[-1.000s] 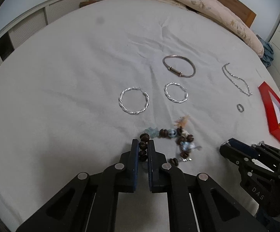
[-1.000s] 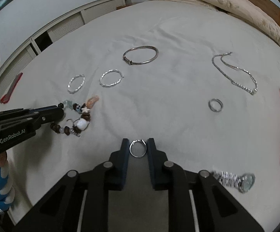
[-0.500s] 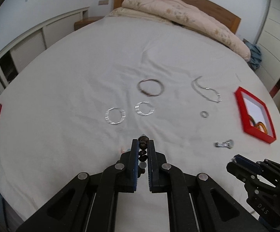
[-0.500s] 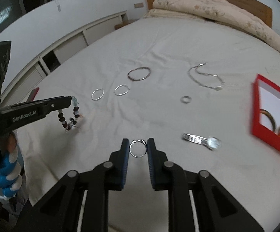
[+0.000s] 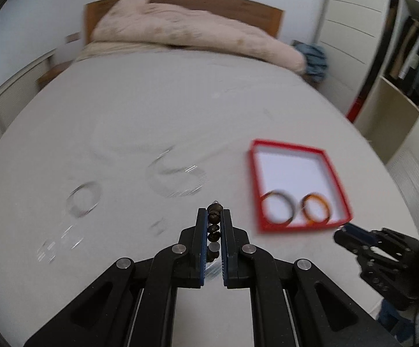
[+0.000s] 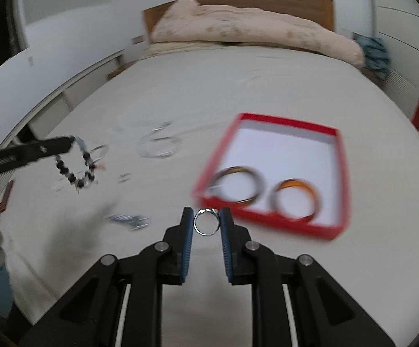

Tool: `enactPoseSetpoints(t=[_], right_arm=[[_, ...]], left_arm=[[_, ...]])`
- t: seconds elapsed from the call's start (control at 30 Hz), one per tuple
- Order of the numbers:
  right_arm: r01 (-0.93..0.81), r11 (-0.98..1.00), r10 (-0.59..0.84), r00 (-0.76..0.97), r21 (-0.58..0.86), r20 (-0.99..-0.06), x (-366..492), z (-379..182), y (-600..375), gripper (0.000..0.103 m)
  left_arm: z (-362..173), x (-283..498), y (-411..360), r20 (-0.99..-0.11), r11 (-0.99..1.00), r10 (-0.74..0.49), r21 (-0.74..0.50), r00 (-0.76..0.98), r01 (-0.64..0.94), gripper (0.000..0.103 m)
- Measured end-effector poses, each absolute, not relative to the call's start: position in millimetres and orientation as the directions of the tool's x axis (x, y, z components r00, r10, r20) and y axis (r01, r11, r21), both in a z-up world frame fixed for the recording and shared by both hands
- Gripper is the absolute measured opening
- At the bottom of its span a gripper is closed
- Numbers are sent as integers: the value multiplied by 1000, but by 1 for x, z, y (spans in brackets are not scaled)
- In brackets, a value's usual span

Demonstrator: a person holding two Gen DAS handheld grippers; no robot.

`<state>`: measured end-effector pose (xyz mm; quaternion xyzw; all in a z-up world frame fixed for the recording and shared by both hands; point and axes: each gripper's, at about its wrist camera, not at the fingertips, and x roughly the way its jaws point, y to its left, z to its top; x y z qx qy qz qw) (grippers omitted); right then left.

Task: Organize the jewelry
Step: 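Carry the beaded bracelet and ring into the red box and release them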

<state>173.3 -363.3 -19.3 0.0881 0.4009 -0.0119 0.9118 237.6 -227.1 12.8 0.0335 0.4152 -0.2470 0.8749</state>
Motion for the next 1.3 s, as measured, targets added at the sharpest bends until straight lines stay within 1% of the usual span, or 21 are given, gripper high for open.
enactPoseSetpoints(t=[0.13,0.23,0.43,0.6,0.67,0.8,0.83,0.9,0.97,1.0,1.03,1.13,1.3], right_arm=[[151,981,-8,663,124,-749,198,-31,-421,17],[162,980,-15,648,119,-762,220,-45,-452,17],[132,986,7,596,106,-803,262,-79,-482,17],[94,991,27,545,94,-838,278,-102,-485,17],[84,994,12,528,66,-849,279,-108,-481,18],[68,997,-11,517,28,-856,281,-110,-476,18],[66,998,-15,513,23,-858,280,-110,-476,19],[73,997,-27,508,12,-861,280,-108,-475,25],[84,996,-34,513,10,-858,279,-103,-477,36],[88,996,-39,517,8,-855,276,-98,-477,37],[92,996,-46,519,3,-853,274,-94,-478,37],[110,994,-58,536,1,-842,259,-74,-476,37],[126,992,-55,587,23,-807,221,-29,-461,37]], left_arm=[[11,267,-295,-737,839,-448,-150,506,524,8],[1,288,-343,-744,816,-461,-141,484,560,8],[-44,324,-411,-797,802,-416,-93,438,590,8],[-84,335,-425,-843,805,-358,-60,403,590,8],[-95,338,-426,-855,808,-344,-58,388,587,8],[-110,342,-417,-872,815,-335,-78,358,574,8],[-111,343,-416,-874,818,-337,-88,350,568,10],[-109,344,-412,-873,818,-347,-102,344,566,12],[-103,342,-409,-867,817,-359,-114,345,566,19],[-99,339,-407,-864,815,-365,-118,346,567,23],[-93,336,-405,-861,814,-371,-121,349,568,24],[-70,323,-391,-845,813,-392,-134,363,566,24],[-16,285,-348,-797,821,-427,-142,428,553,24]])
